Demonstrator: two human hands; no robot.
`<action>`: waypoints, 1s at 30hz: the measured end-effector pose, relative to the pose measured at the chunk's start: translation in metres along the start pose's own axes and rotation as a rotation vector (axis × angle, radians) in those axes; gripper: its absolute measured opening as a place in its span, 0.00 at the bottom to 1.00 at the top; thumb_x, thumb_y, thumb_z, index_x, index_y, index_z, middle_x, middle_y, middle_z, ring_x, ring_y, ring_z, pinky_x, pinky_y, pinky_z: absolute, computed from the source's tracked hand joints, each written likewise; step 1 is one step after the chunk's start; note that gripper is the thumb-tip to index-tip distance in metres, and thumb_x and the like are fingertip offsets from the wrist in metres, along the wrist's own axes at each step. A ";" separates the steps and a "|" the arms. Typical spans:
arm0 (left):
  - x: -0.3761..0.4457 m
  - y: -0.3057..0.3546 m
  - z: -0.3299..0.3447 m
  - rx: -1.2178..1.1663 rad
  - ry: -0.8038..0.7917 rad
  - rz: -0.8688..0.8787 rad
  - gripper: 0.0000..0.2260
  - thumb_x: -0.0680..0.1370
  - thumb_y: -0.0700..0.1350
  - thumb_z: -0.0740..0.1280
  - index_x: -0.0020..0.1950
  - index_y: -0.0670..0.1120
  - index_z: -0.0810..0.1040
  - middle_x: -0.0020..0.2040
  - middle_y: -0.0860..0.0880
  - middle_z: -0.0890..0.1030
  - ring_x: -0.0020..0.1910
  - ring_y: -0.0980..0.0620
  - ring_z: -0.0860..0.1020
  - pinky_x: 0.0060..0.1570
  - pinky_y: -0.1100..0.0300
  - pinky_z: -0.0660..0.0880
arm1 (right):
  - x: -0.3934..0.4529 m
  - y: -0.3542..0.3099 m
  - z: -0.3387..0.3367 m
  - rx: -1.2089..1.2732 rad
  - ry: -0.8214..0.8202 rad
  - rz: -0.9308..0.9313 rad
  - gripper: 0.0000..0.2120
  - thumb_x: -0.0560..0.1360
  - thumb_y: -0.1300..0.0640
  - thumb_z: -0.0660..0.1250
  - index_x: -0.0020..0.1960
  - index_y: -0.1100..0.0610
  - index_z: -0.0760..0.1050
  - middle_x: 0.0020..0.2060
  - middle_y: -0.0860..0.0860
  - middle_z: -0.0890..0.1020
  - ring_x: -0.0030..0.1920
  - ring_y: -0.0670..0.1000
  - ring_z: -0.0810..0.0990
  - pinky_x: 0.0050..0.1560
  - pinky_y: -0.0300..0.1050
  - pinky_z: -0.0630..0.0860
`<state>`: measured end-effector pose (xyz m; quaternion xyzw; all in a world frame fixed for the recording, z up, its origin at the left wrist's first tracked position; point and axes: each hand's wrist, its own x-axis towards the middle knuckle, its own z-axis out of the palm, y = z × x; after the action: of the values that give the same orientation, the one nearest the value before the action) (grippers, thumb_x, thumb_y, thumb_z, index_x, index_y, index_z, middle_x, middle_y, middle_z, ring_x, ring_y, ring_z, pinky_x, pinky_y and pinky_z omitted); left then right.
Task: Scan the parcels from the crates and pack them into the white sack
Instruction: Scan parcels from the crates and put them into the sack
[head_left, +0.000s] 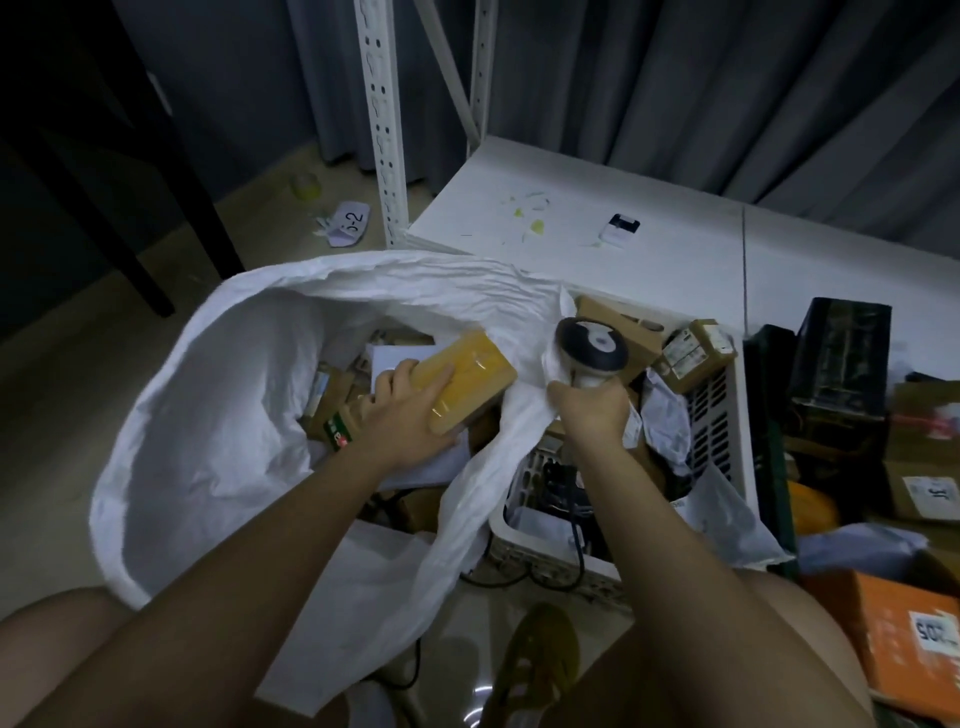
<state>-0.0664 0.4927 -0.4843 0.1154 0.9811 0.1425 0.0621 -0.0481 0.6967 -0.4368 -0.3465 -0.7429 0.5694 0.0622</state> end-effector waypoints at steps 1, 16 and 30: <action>0.000 0.000 -0.001 0.021 -0.003 0.004 0.40 0.72 0.65 0.66 0.77 0.60 0.48 0.72 0.43 0.55 0.67 0.41 0.57 0.63 0.44 0.61 | 0.000 -0.002 -0.004 0.028 0.000 -0.014 0.15 0.71 0.63 0.73 0.55 0.65 0.75 0.47 0.56 0.79 0.49 0.55 0.79 0.46 0.45 0.73; 0.029 0.023 -0.003 -0.174 -0.116 0.002 0.38 0.72 0.48 0.74 0.76 0.50 0.56 0.76 0.41 0.34 0.75 0.36 0.39 0.71 0.44 0.55 | -0.003 -0.025 -0.046 0.250 -0.026 -0.127 0.10 0.71 0.63 0.75 0.49 0.60 0.76 0.40 0.52 0.80 0.38 0.49 0.79 0.41 0.42 0.74; 0.004 0.066 -0.048 -0.780 0.214 -0.062 0.14 0.79 0.40 0.61 0.65 0.44 0.72 0.52 0.49 0.75 0.53 0.49 0.76 0.49 0.61 0.70 | -0.008 -0.016 -0.073 0.249 -0.079 -0.092 0.19 0.71 0.61 0.75 0.59 0.65 0.76 0.51 0.56 0.82 0.52 0.55 0.81 0.49 0.47 0.79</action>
<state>-0.0639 0.5422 -0.4192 0.0380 0.8574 0.5133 0.0031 -0.0140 0.7488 -0.3953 -0.2790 -0.6833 0.6670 0.1015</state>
